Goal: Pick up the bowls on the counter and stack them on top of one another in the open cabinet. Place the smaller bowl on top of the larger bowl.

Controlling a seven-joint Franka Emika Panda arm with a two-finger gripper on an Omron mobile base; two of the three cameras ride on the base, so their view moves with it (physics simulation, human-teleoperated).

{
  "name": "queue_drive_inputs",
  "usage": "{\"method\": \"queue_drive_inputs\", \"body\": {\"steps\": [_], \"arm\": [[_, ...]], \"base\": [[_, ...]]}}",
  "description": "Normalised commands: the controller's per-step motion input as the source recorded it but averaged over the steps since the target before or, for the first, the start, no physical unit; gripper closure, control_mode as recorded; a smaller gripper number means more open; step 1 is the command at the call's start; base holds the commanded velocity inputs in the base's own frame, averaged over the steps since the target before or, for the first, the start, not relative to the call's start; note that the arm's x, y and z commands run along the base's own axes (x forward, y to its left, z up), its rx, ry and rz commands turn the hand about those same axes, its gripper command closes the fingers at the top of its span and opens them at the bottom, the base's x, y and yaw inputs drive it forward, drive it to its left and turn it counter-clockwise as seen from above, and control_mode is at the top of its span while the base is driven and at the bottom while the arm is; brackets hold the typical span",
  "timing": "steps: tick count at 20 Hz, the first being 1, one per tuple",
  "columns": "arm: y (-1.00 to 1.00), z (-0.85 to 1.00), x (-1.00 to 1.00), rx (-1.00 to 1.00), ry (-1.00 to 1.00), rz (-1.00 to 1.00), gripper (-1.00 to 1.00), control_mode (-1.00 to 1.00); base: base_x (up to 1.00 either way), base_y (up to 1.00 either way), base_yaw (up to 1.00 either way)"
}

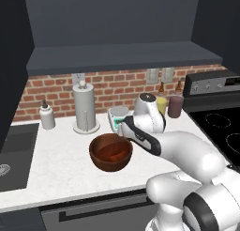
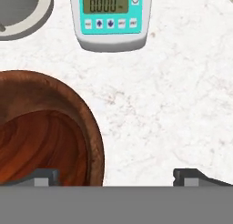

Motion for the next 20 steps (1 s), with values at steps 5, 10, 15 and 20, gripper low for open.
{"method": "queue_drive_inputs", "body": {"steps": [5,10,15,20], "arm": [[0.14,-0.09,0.37,0.0,0.02,0.12,-1.0,-1.0],[0.28,-0.21,0.24,0.0,0.05,0.07,-1.0,-1.0],[0.02,-0.26,0.39,0.0,0.07,0.05,-1.0,-1.0],[0.01,-0.25,0.21,0.0,0.0,0.05,-1.0,-1.0]], "base": [[0.0,0.0,0.0],[0.0,0.0,0.0],[0.0,0.0,0.0],[0.0,0.0,0.0]]}}
